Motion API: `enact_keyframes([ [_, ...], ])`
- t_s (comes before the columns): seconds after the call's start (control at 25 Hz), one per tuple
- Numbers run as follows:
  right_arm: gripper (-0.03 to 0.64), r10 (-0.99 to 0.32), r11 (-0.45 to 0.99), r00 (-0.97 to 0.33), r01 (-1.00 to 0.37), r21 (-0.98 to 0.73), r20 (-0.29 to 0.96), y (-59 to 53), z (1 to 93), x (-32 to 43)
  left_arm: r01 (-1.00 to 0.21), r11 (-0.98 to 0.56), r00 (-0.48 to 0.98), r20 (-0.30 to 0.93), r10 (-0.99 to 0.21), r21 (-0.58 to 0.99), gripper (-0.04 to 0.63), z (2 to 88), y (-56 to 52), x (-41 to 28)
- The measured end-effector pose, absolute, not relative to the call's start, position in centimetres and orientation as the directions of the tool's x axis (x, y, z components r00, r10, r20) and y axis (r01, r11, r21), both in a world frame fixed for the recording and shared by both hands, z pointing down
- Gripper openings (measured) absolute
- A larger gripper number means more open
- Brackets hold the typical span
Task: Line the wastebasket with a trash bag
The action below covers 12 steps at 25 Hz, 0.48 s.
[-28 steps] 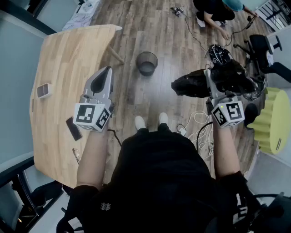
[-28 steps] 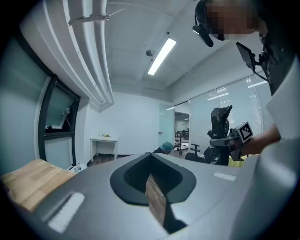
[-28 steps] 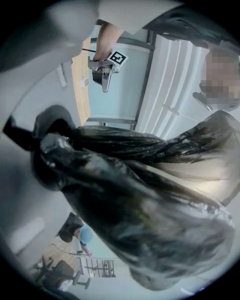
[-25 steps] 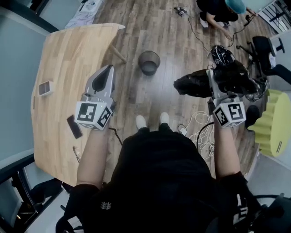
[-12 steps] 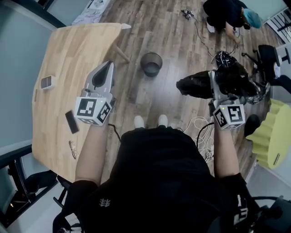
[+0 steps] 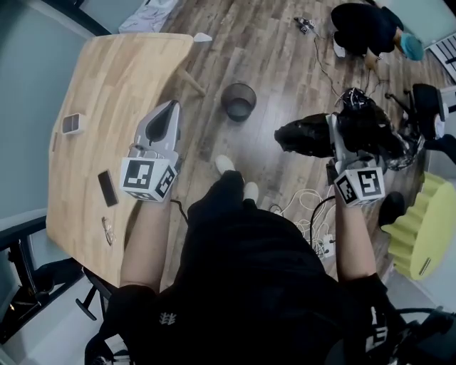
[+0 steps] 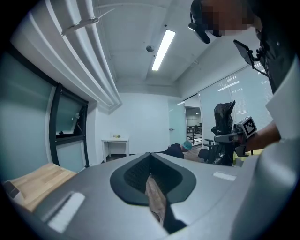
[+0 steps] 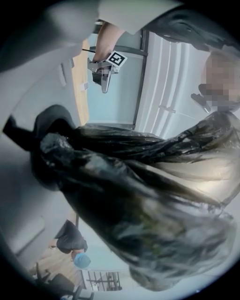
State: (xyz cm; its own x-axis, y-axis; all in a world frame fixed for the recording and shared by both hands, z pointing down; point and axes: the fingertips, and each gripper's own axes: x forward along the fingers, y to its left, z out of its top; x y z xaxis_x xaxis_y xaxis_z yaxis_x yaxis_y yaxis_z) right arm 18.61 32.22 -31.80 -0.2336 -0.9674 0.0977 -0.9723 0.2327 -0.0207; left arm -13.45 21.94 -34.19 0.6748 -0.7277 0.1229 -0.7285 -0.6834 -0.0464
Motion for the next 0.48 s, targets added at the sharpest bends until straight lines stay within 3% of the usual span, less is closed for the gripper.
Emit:
enact_keyframes([
  [0.48, 0.002, -0.979, 0.178, -0.18, -0.984, -0.031, 0.099, 21.2, -32.1, 19.2, -0.719, -0.695, 0.688, 0.127, -0.714, -0.006, 0.003, -32.1, 11.0, -12.4],
])
